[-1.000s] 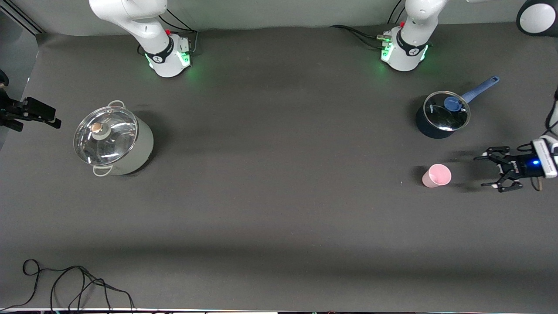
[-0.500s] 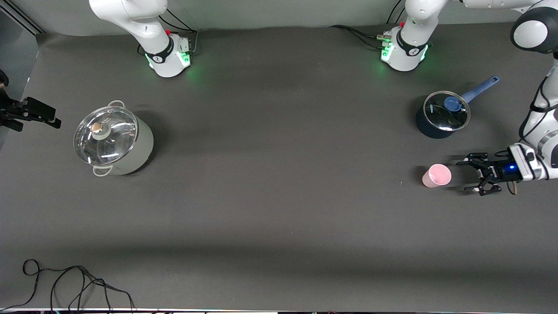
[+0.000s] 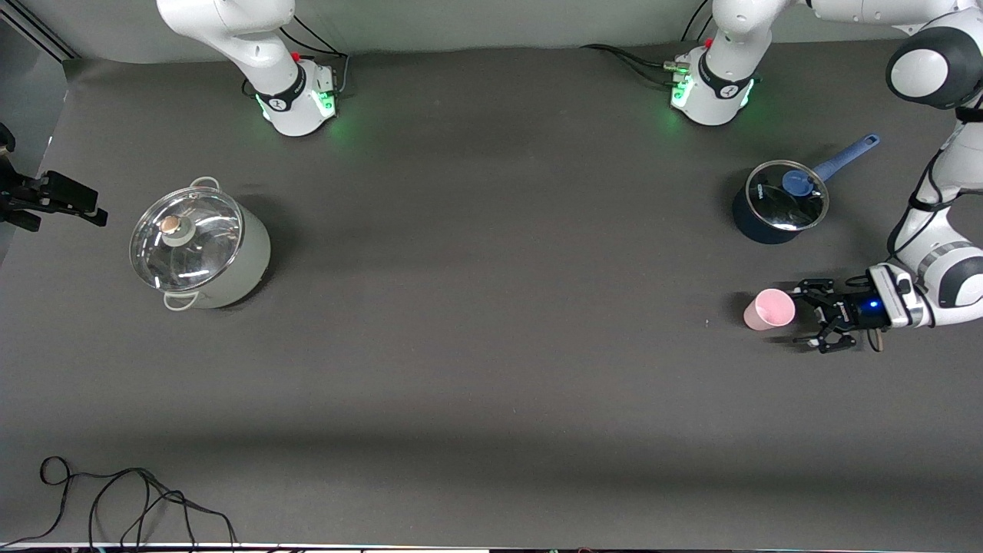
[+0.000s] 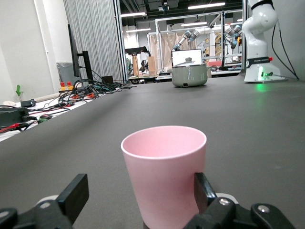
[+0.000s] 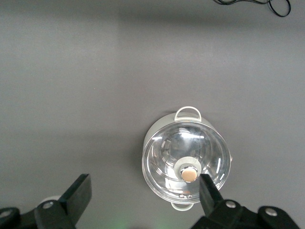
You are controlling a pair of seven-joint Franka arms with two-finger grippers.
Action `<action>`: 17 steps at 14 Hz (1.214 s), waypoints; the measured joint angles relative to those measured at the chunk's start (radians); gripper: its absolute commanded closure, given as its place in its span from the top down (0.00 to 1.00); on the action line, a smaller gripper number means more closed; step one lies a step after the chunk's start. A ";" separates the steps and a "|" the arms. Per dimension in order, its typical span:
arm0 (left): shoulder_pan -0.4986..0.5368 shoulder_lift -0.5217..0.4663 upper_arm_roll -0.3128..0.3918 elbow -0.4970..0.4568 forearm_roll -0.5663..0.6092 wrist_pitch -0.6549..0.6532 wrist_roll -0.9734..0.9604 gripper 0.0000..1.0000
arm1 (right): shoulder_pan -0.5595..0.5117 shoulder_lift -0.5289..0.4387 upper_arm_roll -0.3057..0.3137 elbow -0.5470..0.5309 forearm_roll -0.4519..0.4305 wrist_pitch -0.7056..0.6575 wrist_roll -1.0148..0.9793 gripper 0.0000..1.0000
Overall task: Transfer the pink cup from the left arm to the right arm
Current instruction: 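Close the left gripper around the pink cup, then lift the pink cup and carry it toward the glass pot with the left gripper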
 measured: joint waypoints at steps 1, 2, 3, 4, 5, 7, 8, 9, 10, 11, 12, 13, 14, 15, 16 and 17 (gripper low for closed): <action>-0.006 0.004 -0.002 0.001 -0.003 0.010 0.015 0.98 | 0.000 0.000 0.000 0.000 0.000 0.000 0.000 1.00; -0.012 0.007 -0.004 0.001 -0.006 0.018 0.028 0.98 | 0.000 0.000 0.000 0.000 0.000 0.000 0.000 1.00; -0.021 0.008 -0.005 0.001 -0.008 0.023 0.036 0.98 | 0.000 0.000 0.000 0.000 0.000 0.000 0.000 1.00; -0.028 0.009 -0.006 0.001 -0.009 0.026 0.039 0.98 | 0.000 0.000 0.000 0.000 0.000 0.000 0.000 1.00; -0.035 0.009 -0.006 0.001 -0.009 0.029 0.039 0.98 | 0.000 0.000 0.000 0.000 0.000 0.000 0.000 1.00; -0.046 0.015 -0.006 0.001 -0.009 0.031 0.044 0.98 | 0.000 0.000 0.000 0.000 0.000 0.000 0.000 1.00; -0.052 0.018 -0.008 0.001 -0.009 0.031 0.048 0.98 | 0.000 0.000 0.000 0.000 0.000 0.000 0.000 1.00; -0.059 0.022 -0.009 0.001 -0.009 0.031 0.051 0.98 | 0.000 0.000 0.000 0.000 0.000 0.000 0.000 1.00; -0.067 0.025 -0.009 0.001 -0.010 0.031 0.053 0.98 | 0.000 0.000 0.000 0.000 0.000 0.000 0.000 1.00; -0.076 0.028 -0.011 0.003 -0.012 0.031 0.054 0.98 | 0.000 0.000 0.000 0.000 0.000 0.000 0.000 1.00; -0.085 0.031 -0.011 0.003 -0.019 0.034 0.057 0.98 | 0.000 0.000 0.000 0.000 0.000 0.000 0.000 1.00; -0.094 0.033 -0.011 0.003 -0.029 0.037 0.062 0.98 | 0.000 0.000 0.000 0.000 0.000 0.000 0.000 1.00; -0.104 0.035 -0.011 0.003 -0.040 0.038 0.067 0.98 | 0.000 0.000 0.000 0.000 0.000 0.000 0.000 1.00; -0.113 0.036 -0.012 0.003 -0.052 0.041 0.069 0.98 | 0.000 0.000 0.000 0.000 0.000 0.000 0.000 1.00; -0.121 0.039 -0.012 0.003 -0.063 0.042 0.071 0.98 | 0.000 0.000 0.000 0.000 0.000 0.000 0.000 1.00; -0.128 0.043 -0.012 0.003 -0.073 0.042 0.073 0.98 | 0.000 0.000 0.000 0.000 0.000 0.000 0.000 1.00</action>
